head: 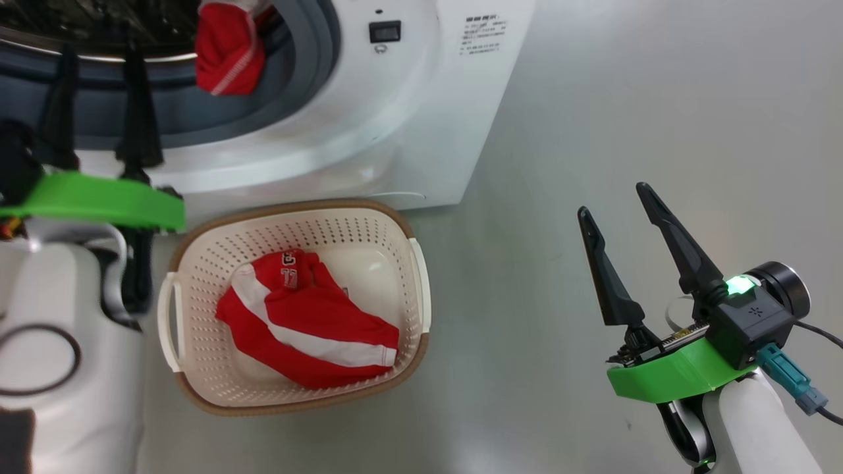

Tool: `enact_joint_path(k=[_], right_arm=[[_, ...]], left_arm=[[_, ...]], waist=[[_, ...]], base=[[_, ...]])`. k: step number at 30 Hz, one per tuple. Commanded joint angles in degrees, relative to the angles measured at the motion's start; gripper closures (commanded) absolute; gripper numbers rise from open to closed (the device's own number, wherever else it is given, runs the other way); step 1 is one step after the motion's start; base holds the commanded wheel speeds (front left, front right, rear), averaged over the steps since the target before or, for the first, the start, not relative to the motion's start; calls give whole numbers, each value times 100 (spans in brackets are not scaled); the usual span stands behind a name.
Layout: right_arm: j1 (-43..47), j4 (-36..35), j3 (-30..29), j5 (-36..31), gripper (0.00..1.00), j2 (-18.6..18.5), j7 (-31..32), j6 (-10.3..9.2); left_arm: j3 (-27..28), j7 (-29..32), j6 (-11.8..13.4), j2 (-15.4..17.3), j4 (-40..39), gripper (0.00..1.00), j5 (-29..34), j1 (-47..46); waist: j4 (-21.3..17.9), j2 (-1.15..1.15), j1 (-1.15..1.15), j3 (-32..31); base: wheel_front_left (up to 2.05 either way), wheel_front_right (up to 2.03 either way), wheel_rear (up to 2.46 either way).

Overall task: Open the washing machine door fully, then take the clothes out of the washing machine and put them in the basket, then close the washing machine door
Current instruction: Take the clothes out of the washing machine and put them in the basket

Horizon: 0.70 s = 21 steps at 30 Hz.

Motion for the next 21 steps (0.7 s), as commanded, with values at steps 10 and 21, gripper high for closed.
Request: enact_joint_path(k=[10,21], right_arm=[[-218,-199,220,-57,0,24,-35,20],[-374,-85,407,76,0,34,-35,20]], left_arm=[[62,359,-133,389,1201,0,-148,-1208],[263,1466,-136,495,2484,0,-720,-2179]], waist=[[-269,0,0,422],[-455,0,0,608]], base=[[0,0,0],[0,0,0]])
